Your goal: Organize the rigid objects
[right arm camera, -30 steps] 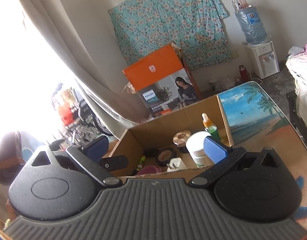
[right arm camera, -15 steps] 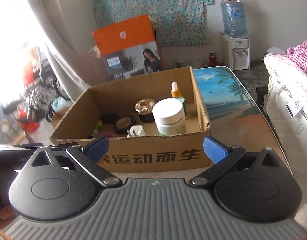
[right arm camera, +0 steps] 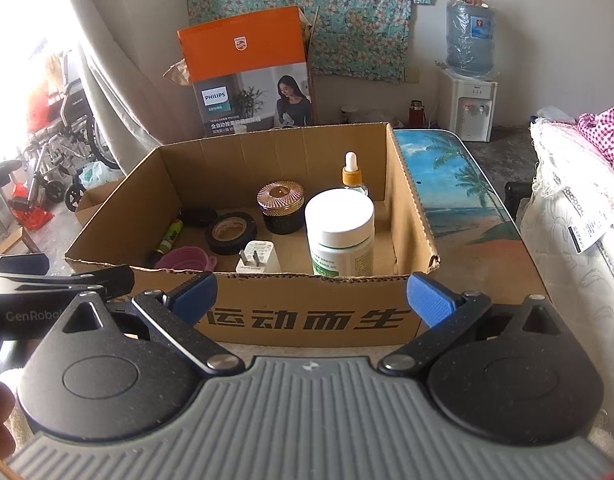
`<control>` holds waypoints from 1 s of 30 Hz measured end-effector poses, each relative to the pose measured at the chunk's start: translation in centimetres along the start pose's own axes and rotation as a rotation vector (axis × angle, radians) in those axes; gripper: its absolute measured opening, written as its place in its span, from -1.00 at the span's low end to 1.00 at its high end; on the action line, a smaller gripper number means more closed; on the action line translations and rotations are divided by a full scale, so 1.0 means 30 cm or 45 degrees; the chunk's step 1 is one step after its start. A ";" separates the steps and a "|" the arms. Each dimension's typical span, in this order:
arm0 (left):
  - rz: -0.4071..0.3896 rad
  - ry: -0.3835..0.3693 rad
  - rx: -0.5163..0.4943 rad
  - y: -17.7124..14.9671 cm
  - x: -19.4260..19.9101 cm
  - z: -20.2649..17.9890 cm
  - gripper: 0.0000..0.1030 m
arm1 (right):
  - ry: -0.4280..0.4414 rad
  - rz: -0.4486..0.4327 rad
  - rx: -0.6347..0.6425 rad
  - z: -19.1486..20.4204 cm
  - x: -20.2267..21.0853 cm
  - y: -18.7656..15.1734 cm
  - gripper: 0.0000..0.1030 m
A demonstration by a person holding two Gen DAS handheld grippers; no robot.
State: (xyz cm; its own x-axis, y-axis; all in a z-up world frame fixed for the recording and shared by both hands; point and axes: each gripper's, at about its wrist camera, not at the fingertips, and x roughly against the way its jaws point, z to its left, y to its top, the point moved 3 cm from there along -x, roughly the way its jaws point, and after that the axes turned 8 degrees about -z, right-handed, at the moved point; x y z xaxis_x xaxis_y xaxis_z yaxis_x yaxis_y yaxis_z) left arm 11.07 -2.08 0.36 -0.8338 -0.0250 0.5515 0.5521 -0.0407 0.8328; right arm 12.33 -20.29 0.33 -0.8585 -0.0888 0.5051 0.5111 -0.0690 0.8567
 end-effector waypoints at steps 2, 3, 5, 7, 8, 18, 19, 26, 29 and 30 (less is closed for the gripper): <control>0.003 -0.001 -0.001 0.003 -0.003 0.002 1.00 | -0.004 0.000 0.001 0.002 -0.001 -0.001 0.97; 0.003 -0.001 -0.001 0.003 -0.004 0.003 1.00 | -0.005 -0.002 0.002 0.001 -0.001 -0.001 0.97; 0.001 0.003 -0.004 0.005 -0.004 0.004 1.00 | -0.008 -0.005 0.008 0.005 0.000 0.002 0.97; -0.001 0.009 -0.006 0.005 -0.004 0.004 1.00 | -0.011 -0.009 0.014 0.007 0.001 0.005 0.97; -0.001 0.011 -0.007 0.005 -0.004 0.005 1.00 | -0.014 -0.009 0.015 0.009 0.001 0.007 0.97; 0.000 0.019 -0.013 0.002 -0.002 0.009 0.99 | -0.023 -0.006 0.015 0.007 0.005 0.008 0.97; -0.001 0.019 -0.014 0.002 -0.002 0.009 0.99 | -0.023 -0.006 0.015 0.006 0.004 0.008 0.97; -0.001 0.022 -0.016 0.003 0.001 0.008 0.99 | -0.028 -0.008 0.015 0.006 0.012 0.009 0.97; -0.002 0.022 -0.016 0.003 0.002 0.008 0.99 | -0.028 -0.009 0.012 0.004 0.015 0.010 0.97; -0.002 0.022 -0.016 0.003 0.002 0.007 0.99 | -0.029 -0.010 0.011 0.003 0.018 0.011 0.97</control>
State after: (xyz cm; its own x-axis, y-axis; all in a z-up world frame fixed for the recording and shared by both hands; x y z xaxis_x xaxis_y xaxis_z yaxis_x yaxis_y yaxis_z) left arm 11.08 -1.87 0.47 -0.8348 -0.0421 0.5489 0.5505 -0.0536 0.8331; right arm 12.04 -20.28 0.90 -0.8632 -0.0657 0.5006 0.5042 -0.0611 0.8614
